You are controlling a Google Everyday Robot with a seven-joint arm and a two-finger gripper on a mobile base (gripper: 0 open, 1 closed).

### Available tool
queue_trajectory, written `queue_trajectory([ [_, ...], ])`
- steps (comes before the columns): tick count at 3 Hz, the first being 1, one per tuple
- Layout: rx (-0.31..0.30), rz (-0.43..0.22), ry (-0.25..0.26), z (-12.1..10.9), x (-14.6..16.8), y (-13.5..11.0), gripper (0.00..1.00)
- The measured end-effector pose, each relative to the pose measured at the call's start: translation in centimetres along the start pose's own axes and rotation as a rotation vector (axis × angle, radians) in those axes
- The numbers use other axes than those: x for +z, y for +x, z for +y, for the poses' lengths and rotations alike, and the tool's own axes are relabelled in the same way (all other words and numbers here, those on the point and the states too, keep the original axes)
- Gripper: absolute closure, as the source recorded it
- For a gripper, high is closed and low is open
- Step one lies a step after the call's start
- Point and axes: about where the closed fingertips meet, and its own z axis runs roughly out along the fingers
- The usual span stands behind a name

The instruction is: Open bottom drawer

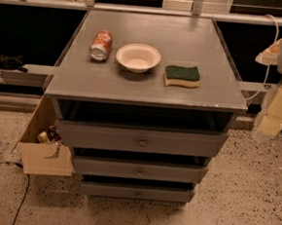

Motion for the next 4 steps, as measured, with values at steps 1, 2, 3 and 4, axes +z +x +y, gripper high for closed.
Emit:
queue_trajectory([
  [1,0.0,0.0,0.0,0.0,0.0,0.0,0.0],
  [2,0.057,-0.072,-0.032,-0.4,1.2,1.3,0.0],
  [3,0.181,-0.201,-0.102,-1.1,4.4,3.7,0.0],
  [4,0.272,-0.33,-0.173,-1.5,7.7,4.4,0.0],
])
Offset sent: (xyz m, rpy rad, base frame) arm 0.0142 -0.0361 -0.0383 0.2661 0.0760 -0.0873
